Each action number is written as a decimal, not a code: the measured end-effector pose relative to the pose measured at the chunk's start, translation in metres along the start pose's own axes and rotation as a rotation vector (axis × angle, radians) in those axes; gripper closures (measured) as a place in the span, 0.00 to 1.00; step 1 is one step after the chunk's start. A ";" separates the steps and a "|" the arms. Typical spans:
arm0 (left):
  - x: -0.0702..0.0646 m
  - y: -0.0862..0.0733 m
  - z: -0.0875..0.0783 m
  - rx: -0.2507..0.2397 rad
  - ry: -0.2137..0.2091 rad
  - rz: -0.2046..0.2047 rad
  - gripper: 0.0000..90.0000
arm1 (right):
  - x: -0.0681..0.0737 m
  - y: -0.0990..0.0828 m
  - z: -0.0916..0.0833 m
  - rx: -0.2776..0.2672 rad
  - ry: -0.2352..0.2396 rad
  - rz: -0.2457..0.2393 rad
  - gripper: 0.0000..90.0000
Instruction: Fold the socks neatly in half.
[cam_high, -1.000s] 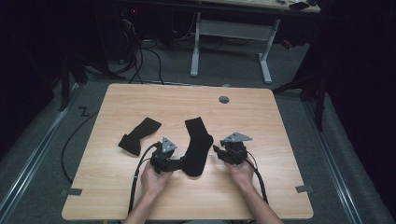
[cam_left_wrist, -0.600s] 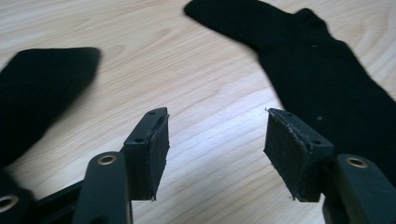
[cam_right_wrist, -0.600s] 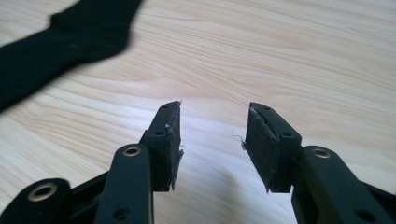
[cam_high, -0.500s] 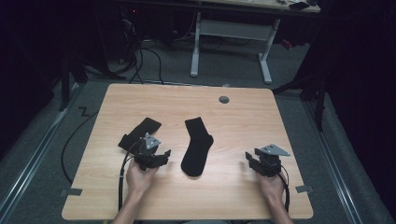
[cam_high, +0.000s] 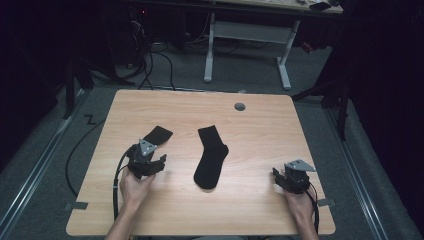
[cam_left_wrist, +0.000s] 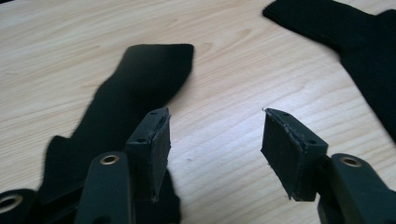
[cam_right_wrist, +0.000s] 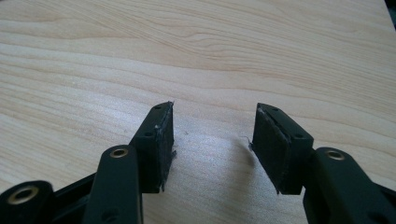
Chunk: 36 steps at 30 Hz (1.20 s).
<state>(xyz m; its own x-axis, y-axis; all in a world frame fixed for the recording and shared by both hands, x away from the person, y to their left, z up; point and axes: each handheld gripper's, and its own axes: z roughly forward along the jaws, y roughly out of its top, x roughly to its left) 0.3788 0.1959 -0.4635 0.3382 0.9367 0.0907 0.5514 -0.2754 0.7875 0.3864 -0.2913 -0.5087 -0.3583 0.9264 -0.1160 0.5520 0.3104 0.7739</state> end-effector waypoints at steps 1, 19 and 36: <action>0.003 0.001 -0.001 0.001 0.006 -0.005 0.48 | -0.001 0.000 0.001 0.008 0.007 0.008 0.51; 0.052 0.013 0.002 0.048 0.076 -0.067 0.55 | -0.006 0.001 0.003 0.034 0.051 0.081 0.44; 0.046 0.009 0.037 0.125 0.078 -0.051 0.86 | -0.006 0.000 0.003 0.035 0.054 0.081 0.44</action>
<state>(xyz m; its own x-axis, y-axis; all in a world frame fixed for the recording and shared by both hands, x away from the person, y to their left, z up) 0.4275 0.2282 -0.4750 0.2502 0.9627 0.1033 0.6588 -0.2474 0.7105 0.3906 -0.2958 -0.5093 -0.3506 0.9363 -0.0197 0.6068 0.2431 0.7568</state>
